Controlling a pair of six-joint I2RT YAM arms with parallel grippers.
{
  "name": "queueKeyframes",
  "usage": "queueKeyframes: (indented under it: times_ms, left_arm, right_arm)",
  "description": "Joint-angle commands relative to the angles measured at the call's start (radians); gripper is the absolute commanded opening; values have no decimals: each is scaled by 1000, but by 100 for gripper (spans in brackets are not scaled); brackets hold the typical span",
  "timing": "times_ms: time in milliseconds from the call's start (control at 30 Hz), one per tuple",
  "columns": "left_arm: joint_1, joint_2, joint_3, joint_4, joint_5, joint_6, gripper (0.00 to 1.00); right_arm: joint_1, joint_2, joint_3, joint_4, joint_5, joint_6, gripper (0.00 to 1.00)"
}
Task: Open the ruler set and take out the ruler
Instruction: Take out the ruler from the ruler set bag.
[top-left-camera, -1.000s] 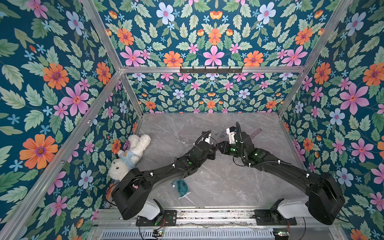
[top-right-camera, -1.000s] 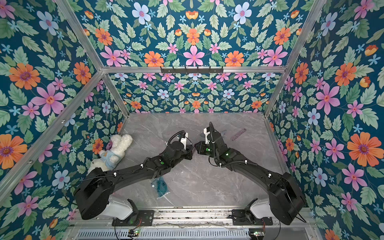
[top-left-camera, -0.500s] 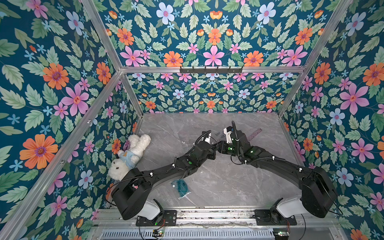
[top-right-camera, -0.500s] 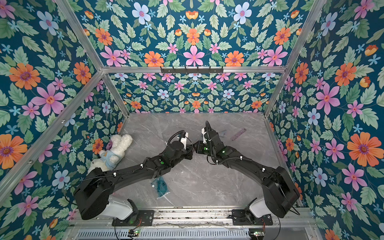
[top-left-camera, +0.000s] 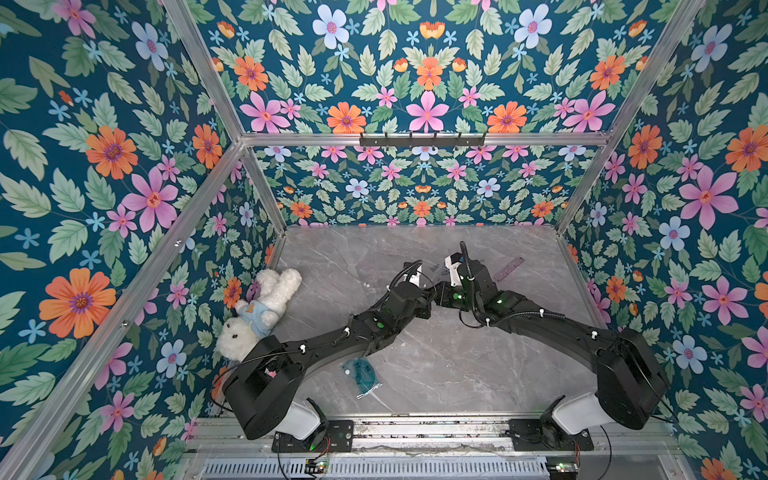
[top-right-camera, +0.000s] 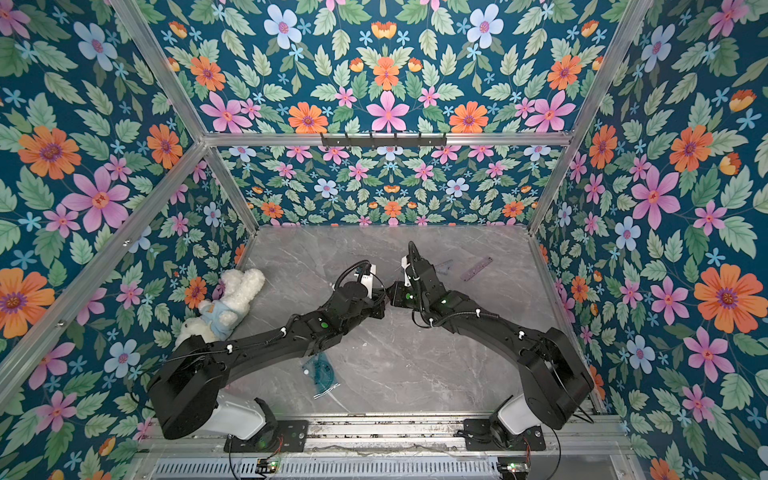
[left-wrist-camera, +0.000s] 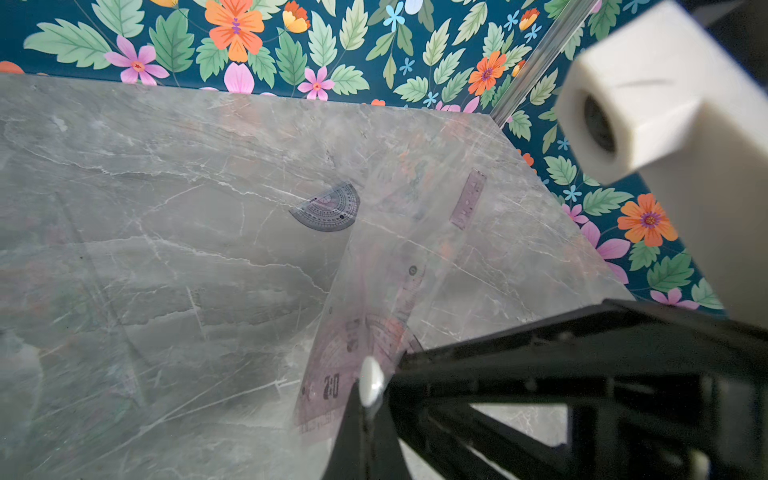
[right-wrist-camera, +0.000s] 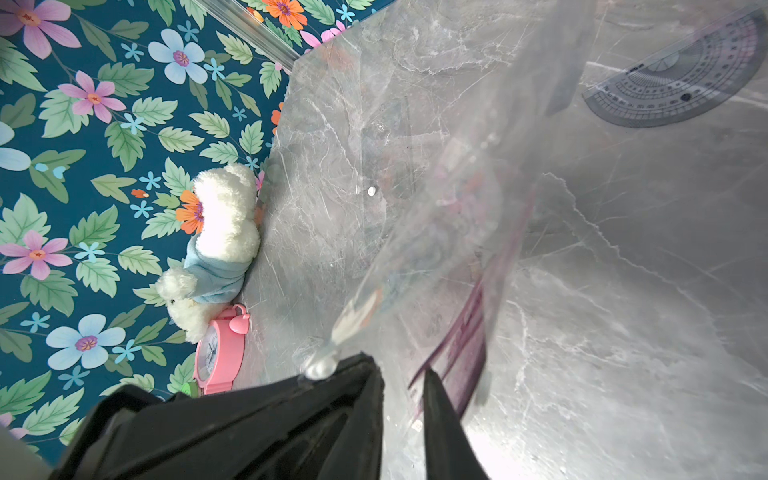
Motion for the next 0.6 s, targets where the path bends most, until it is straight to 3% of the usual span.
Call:
queueKeyframes:
  times_ms: [0,400,567]
  left_arm:
    - [-1,-5,9,37,-5,10,0]
    - [-1,-5,12,32,-18,14,0]
    - [-1,0,14,32,-16,11,0]
  right_arm:
    - [0,5,5,-15,-4,-9,17]
    - [3,7,4,-30,4,-29,15]
    - [6,6,4,-40,18,-39,7]
